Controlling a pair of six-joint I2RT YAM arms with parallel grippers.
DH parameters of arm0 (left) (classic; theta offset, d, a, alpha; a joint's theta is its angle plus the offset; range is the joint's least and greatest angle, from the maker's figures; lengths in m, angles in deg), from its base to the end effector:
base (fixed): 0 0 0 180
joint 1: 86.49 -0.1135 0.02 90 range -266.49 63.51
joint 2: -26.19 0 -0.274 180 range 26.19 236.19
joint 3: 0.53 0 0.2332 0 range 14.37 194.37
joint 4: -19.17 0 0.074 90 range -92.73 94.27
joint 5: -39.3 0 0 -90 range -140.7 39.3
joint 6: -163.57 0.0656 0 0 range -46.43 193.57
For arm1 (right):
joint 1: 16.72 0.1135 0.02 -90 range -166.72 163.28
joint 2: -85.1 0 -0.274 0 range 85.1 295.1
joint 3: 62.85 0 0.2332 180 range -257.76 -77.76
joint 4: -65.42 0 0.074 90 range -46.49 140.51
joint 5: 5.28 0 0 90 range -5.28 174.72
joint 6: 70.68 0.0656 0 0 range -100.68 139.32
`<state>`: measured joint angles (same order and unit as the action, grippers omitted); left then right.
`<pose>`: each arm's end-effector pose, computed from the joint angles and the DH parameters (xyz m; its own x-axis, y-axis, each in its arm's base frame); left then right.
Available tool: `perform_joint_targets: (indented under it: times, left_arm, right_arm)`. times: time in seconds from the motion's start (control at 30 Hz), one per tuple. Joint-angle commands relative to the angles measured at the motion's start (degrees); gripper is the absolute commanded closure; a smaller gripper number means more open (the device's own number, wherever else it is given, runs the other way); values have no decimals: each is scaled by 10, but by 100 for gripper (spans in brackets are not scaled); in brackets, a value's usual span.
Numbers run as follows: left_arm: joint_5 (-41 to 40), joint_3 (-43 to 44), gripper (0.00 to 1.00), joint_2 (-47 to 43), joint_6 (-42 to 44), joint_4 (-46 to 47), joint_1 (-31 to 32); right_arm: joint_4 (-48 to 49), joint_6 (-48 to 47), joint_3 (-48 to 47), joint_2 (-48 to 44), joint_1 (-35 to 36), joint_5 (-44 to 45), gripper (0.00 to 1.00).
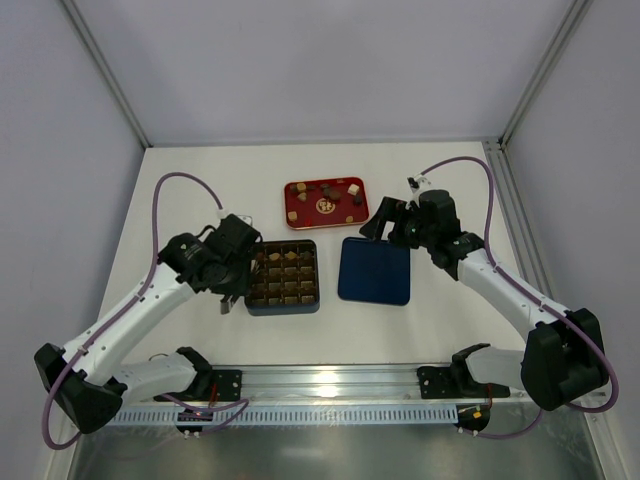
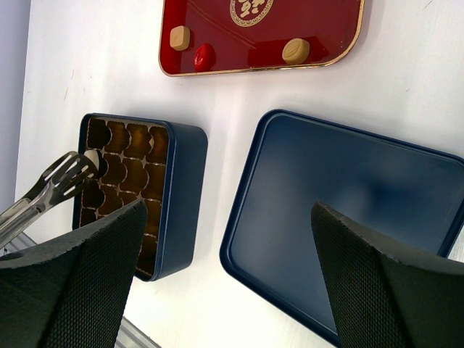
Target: Pack the chocolate
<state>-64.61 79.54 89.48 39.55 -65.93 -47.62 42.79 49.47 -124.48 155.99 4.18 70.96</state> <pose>0.1430 -0.0950 0.2976 -0.9018 0.0293 -0.4312 0.0428 0.9989 -0.0215 0.2536 0.1135 0.2621 -0.6956 0.2566 -0.6711 -0.2149 0.8170 0.5351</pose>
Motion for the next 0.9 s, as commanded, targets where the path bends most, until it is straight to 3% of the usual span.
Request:
perform_joint_targets:
  times: [0.0, 0.33, 0.57, 0.87]
  left_arm:
    - [-17, 20, 66, 1, 4, 11, -2]
    - [-20, 32, 59, 6, 8, 5, -1]
    - [-8, 135, 58, 36, 27, 6, -2]
    - [12, 319, 56, 235, 76, 94, -2]
  right_arm:
    - [25, 2, -3, 3, 4, 2, 6]
    - [25, 2, -3, 3, 4, 0, 6]
    - [23, 0, -7, 3, 3, 0, 6]
    - [0, -10, -14, -14, 3, 6, 6]
